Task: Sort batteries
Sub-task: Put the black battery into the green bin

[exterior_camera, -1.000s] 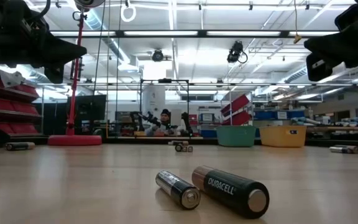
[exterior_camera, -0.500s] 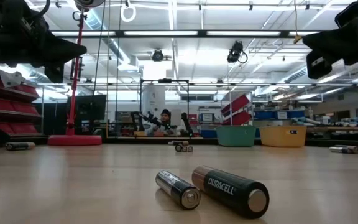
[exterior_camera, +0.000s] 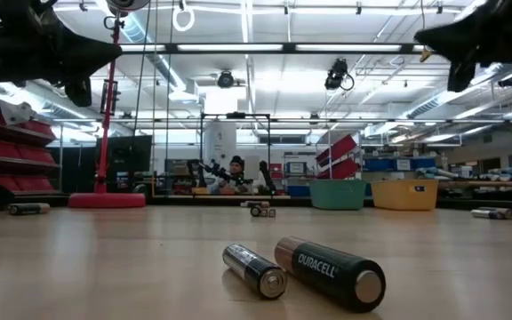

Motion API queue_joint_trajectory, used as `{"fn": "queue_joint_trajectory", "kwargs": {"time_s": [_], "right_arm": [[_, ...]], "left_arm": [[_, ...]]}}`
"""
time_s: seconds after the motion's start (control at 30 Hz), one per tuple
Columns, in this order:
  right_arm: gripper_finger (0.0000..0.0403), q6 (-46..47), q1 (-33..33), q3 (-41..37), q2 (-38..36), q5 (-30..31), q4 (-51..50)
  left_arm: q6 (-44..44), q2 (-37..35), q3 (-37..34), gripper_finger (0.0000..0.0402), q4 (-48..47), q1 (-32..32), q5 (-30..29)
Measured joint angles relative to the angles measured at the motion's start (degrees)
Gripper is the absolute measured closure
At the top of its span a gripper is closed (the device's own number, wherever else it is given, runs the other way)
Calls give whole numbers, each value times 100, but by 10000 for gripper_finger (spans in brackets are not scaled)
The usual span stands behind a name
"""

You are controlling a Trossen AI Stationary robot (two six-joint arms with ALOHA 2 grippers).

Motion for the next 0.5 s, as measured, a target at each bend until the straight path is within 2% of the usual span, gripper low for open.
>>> {"fn": "queue_joint_trajectory", "kwargs": {"time_s": [0.07, 0.2, 0.4, 0.5], "right_arm": [[400, 289, -90, 323, 328, 149, -699], [399, 490, -360, 978, 1272, 255, -1049], [379, 534, -979, 2282, 3140, 158, -1833], [368, 500, -1367, 2964, 4067, -120, -2242]], "left_arm": [[-30, 0, 1, 381, 2, 0, -206], [-185, 62, 2, 371, -316, 2, -493], [-193, 533, 1, 334, -625, 2, -559], [-197, 819, 4, 317, -502, 0, -844]]}}
